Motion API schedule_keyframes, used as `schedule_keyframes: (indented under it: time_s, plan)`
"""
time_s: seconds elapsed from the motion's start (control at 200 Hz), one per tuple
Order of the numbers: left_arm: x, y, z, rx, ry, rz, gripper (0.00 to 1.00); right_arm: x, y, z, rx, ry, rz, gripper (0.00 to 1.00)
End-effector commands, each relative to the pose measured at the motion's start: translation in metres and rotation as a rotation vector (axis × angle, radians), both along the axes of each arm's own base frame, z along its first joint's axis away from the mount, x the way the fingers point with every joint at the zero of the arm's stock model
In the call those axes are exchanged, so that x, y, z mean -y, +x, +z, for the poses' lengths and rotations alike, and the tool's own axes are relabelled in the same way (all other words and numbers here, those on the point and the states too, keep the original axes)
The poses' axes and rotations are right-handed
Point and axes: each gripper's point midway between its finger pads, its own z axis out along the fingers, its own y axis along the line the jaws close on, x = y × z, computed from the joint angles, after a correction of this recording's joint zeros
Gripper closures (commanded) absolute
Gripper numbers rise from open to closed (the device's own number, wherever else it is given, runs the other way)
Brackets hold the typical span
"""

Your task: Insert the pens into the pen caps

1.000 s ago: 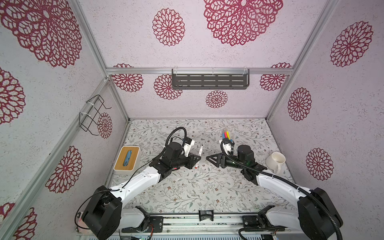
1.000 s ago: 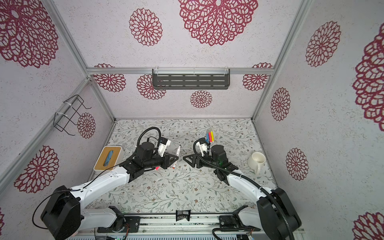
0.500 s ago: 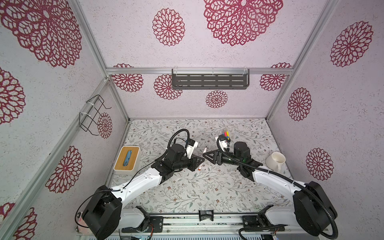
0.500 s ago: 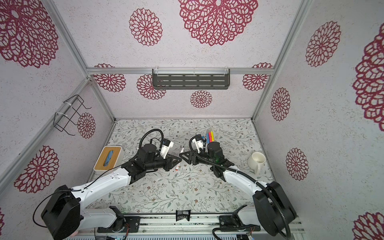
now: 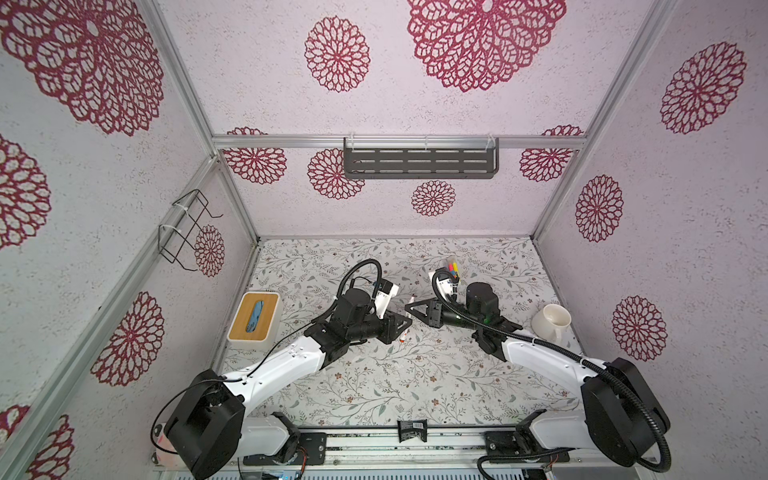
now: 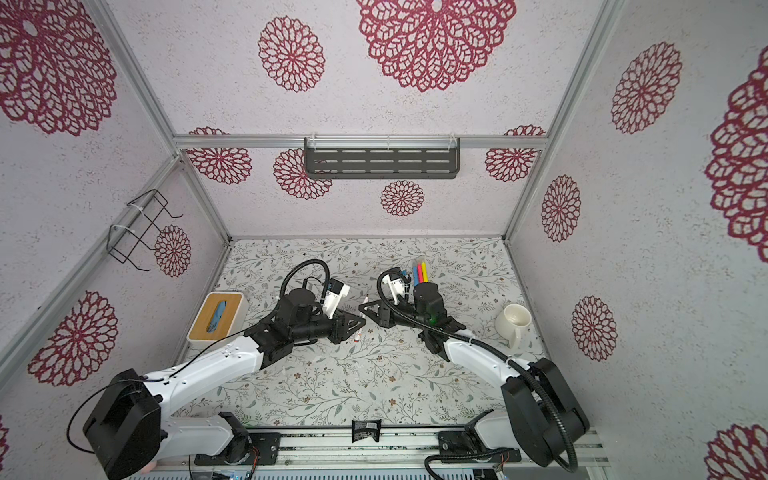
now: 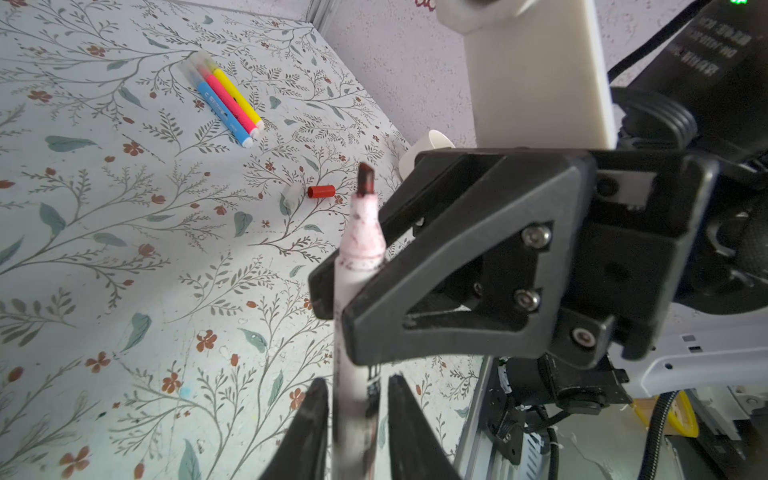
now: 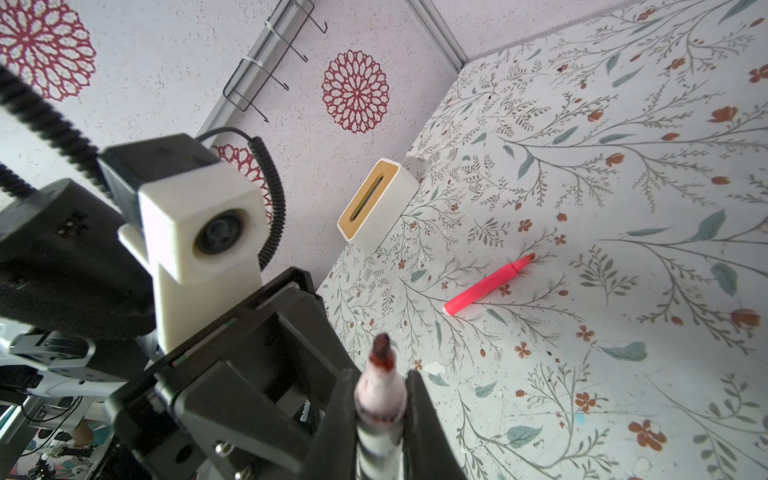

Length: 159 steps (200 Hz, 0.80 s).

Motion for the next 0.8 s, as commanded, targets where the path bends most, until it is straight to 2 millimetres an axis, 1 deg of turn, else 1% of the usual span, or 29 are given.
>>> schedule_keyframes:
  time_s: [0.0,0.25,0.49,0.53,0.605,0.715,0.761,0.781,0.791]
  plan:
    - [0.006,0.002,0.008,0.024,-0.011,-0.017,0.63,-0.001,-0.001,0.024,0.068,0.053,-0.001,0.92]
    - [0.01,0.001,0.007,0.012,-0.013,-0.034,0.61,0.0,-0.001,0.034,0.089,0.082,-0.003,0.92]
    - [0.008,0.002,0.007,0.02,-0.01,-0.018,0.64,0.0,-0.003,0.032,0.081,0.092,0.0,0.92]
    - [0.008,0.003,0.008,0.023,-0.013,-0.018,0.67,0.0,-0.003,0.032,0.081,0.094,0.001,0.92]
    - [0.007,0.004,0.007,0.024,-0.009,-0.01,0.79,0.0,-0.004,0.03,0.077,0.094,0.001,0.91]
    - [0.004,0.008,0.007,0.032,-0.001,0.021,0.9,0.001,-0.005,0.031,0.074,0.095,0.0,0.87]
    - [0.0,0.012,0.006,0.037,0.007,0.048,0.92,0.002,-0.004,0.03,0.073,0.093,-0.008,0.82]
    - [-0.001,0.013,0.006,0.041,0.01,0.057,0.93,0.003,-0.005,0.03,0.069,0.09,-0.011,0.79]
    - [-0.002,0.014,0.007,0.044,0.011,0.063,0.93,0.003,-0.004,0.029,0.066,0.088,-0.016,0.76]
